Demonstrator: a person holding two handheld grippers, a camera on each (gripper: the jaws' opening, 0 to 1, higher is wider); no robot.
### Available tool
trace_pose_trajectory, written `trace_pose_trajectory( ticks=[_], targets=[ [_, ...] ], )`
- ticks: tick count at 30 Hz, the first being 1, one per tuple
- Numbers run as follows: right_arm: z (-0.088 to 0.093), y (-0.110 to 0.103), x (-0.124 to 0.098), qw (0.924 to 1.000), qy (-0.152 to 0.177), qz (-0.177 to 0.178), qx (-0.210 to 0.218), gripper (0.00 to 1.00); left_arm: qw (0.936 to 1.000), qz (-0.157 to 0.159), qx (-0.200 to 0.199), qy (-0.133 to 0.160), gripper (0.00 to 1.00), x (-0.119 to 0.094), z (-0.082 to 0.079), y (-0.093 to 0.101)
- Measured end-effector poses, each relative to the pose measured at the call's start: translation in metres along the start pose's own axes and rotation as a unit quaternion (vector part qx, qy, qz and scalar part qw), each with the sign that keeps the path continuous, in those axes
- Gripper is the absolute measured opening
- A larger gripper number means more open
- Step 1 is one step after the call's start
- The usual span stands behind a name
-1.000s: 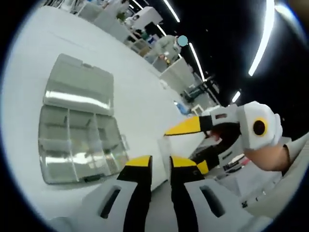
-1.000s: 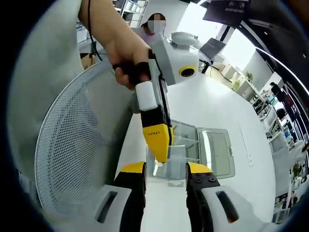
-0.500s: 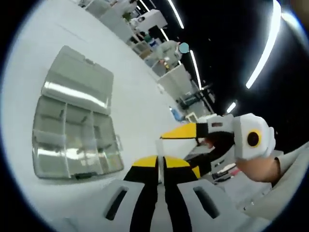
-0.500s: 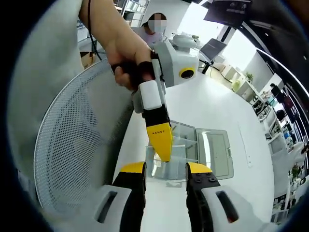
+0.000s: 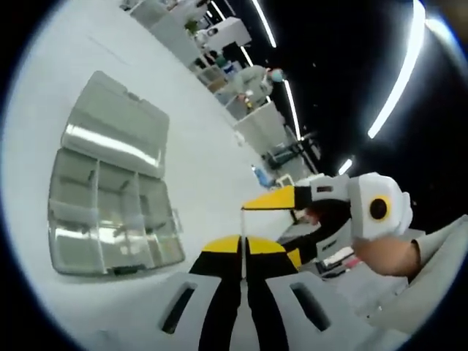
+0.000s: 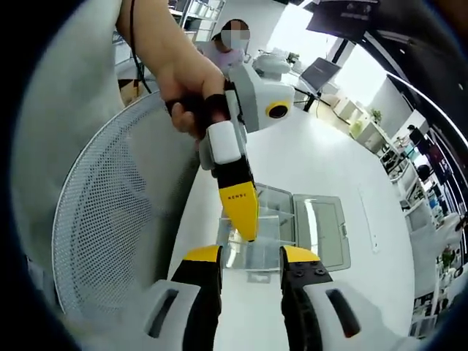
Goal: Insert the divider into the dual guide fixture by aligning both edges with the guide slots and pushing it downward to the bottom, including one-sided entry, uneven engagement, binding, and posture correction.
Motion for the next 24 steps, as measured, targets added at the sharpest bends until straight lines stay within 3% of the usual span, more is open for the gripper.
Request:
trace_pose_trajectory(
  ticks=[6, 15, 19, 20, 24],
  targets=[
    [-0.004, 0.009, -0.005, 0.9998, 0.008, -0.007, 0.014, 0.24, 0.9992, 0.007, 0.038, -0.005, 0.00, -0.006, -0.005, 0.001],
    [-0.008, 0.014, -0.007, 0.9989, 0.013, -0.042, 0.016, 0.17, 0.9919, 0.029, 0.122, -0.019, 0.00, -0.020, -0.006, 0.004],
    [-0.010, 0.016, -0.006, 0.9977, 0.015, -0.062, 0.020, 0.13, 0.9834, 0.034, 0.174, -0.037, 0.00, -0.021, -0.002, 0.007],
    [-0.011, 0.016, -0.007, 0.9973, 0.015, -0.069, 0.021, 0.11, 0.9788, 0.033, 0.197, -0.046, 0.00, -0.021, -0.001, 0.007],
    [-0.017, 0.018, -0.006, 0.9954, 0.022, -0.090, 0.023, 0.08, 0.9724, 0.038, 0.225, -0.047, 0.00, -0.020, -0.001, 0.013]
  ],
)
Point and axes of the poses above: the point that each gripper's makers call its tool centre point, and the gripper's own axes: x roughly forward along the fingers, y roughly to its right, z roughly out of its underside, the point moved 3 cm from there along -x, roughly backward along the fingers, and after that the axes turned 7 degrees about -x, right-handed, at the moved point
